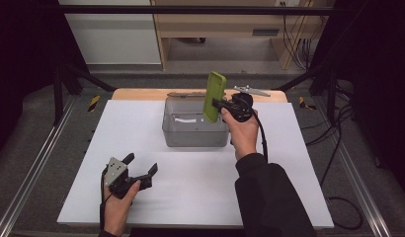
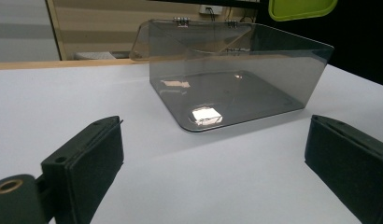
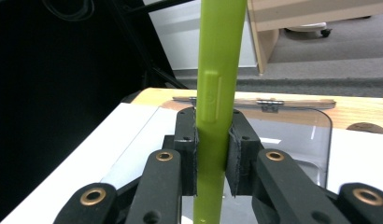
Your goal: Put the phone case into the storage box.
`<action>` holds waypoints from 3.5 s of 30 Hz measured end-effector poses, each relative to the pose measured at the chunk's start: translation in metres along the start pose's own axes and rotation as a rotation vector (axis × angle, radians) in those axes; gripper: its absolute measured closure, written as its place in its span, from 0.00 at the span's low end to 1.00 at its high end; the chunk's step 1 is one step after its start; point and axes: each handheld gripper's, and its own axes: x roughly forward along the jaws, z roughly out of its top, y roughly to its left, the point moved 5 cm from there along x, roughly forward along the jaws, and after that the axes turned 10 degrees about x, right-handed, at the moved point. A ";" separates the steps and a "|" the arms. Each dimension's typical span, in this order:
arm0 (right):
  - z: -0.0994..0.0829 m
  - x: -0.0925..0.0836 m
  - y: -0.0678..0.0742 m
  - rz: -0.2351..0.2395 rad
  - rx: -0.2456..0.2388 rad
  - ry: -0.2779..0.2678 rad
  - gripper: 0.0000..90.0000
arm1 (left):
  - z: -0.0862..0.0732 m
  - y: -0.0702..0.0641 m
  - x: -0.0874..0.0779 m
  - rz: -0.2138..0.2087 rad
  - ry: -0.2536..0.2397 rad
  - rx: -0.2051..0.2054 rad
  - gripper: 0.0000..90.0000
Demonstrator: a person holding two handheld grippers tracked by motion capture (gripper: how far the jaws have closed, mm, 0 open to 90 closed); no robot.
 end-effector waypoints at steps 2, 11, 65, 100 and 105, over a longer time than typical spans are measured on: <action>0.000 0.002 -0.003 -0.016 0.001 0.007 0.85 | 0.000 0.000 0.000 -0.002 -0.001 0.001 0.05; 0.004 0.002 -0.014 -0.064 0.010 0.011 0.85 | 0.001 0.004 -0.003 0.010 -0.007 -0.011 0.05; -0.002 0.005 -0.029 -0.320 -0.107 0.067 0.85 | 0.002 0.010 -0.006 0.029 -0.008 0.002 0.05; -0.013 0.015 -0.035 -0.337 -0.103 0.111 0.85 | 0.002 0.013 -0.007 0.030 -0.010 -0.006 0.05; -0.014 0.016 -0.035 -0.342 -0.108 0.124 0.85 | 0.002 0.014 -0.007 0.031 -0.010 -0.007 0.05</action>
